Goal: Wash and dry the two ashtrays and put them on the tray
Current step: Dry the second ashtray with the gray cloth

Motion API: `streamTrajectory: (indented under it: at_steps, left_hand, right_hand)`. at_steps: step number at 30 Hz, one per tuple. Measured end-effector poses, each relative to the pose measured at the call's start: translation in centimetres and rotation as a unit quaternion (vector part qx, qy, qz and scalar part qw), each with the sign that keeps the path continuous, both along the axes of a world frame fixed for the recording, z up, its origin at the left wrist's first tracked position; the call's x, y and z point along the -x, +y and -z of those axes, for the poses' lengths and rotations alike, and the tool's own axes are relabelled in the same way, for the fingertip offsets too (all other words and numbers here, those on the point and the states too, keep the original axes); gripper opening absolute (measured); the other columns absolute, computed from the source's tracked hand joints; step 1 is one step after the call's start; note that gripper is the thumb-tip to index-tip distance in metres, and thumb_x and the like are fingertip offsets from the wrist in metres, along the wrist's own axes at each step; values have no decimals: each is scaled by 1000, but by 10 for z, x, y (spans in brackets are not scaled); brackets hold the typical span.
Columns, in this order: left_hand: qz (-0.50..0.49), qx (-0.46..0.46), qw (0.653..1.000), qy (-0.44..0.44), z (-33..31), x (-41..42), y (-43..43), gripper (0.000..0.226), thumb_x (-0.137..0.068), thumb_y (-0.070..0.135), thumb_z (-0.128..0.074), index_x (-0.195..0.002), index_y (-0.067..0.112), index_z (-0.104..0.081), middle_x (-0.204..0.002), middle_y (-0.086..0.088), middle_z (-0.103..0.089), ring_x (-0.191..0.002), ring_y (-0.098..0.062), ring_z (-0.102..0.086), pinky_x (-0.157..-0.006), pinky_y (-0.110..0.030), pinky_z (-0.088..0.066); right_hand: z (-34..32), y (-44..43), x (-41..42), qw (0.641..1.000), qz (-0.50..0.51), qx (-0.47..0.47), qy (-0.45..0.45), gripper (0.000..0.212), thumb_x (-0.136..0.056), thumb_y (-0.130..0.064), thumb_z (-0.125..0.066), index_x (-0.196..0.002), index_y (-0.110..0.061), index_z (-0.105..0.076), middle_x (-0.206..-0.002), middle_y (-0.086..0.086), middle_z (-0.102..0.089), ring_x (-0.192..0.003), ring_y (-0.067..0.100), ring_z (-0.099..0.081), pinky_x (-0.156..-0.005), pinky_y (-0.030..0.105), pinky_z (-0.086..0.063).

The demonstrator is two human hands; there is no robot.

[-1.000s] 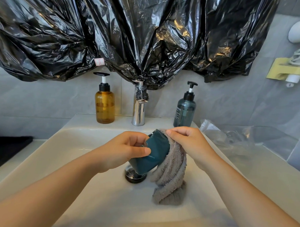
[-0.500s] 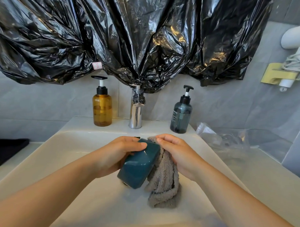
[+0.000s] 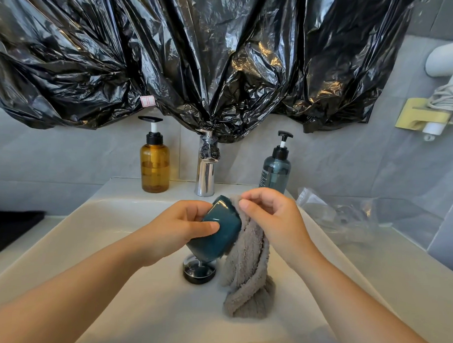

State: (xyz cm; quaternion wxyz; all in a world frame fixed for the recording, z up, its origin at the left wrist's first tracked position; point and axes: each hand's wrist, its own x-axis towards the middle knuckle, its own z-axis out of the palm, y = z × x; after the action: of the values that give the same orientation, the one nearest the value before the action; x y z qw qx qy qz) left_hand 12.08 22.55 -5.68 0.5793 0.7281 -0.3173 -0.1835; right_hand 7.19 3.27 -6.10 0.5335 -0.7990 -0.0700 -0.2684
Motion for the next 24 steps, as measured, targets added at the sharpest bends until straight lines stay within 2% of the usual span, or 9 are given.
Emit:
streamTrajectory:
  at_steps: [3, 10, 14, 16, 19, 21, 24]
  left_hand:
    - [3, -32, 999, -14, 1, -1, -1, 21, -95, 6, -53, -112, 8, -65, -104, -10, -74, -88, -20, -70, -74, -24, -56]
    - [21, -72, 997, -21, 3, 1, -3, 22, -96, 8, -52, -114, 13, -64, -106, -3, -74, -96, -17, -70, -81, -23, -56]
    - [11, -51, 999, -6, 3, 1, -3, 21, -96, 6, -52, -112, 12, -65, -101, -3, -75, -89, -16, -70, -74, -23, -54]
    - [-4, -48, 999, 1, 3, 0, -2, 20, -96, 8, -52, -110, 13, -65, -99, -4, -75, -87, -17, -70, -74, -26, -55]
    - [-10, -59, 998, -7, 6, -3, -2, 18, -95, 9, -53, -109, 11, -65, -101, -9, -74, -93, -24, -69, -82, -35, -56]
    - [-8, -64, 998, -6, 8, -4, -2, 18, -96, 9, -53, -110, 11, -65, -103, -9, -74, -96, -26, -69, -86, -38, -55]
    - [-16, -49, 998, 21, 8, -5, -1, 17, -93, 12, -57, -108, 11, -66, -101, -9, -74, -90, -23, -69, -79, -33, -54]
  right_hand:
    - [0, 6, 1, 997, -14, 71, -10, 13, -86, -19, -69, -83, -31, -72, -84, -11, -69, -79, 3, -60, -70, 14, -49]
    - [3, 8, -6, 996, 29, 82, -4, 11, -87, -22, -68, -83, -32, -70, -88, -11, -63, -81, -1, -57, -71, 8, -42]
    - [8, -1, -10, 995, 63, 57, 53, 10, -91, -25, -63, -88, -24, -72, -87, -6, -69, -83, 8, -62, -75, 23, -48]
    - [9, 1, -6, 996, 39, 49, 63, 8, -91, -25, -64, -87, -26, -72, -87, -7, -69, -81, 6, -60, -73, 22, -47]
    - [7, 12, -3, 997, 1, 68, 40, 6, -88, -26, -67, -87, -27, -72, -86, -10, -67, -77, 2, -57, -71, 17, -47]
    - [7, 18, -6, 995, 17, 94, 21, 5, -87, -28, -68, -85, -27, -73, -87, -11, -65, -75, 1, -55, -70, 14, -46]
    - [4, 13, -9, 991, 83, 102, 18, 8, -87, -30, -67, -85, -26, -73, -86, -10, -67, -79, 2, -59, -70, 18, -47]
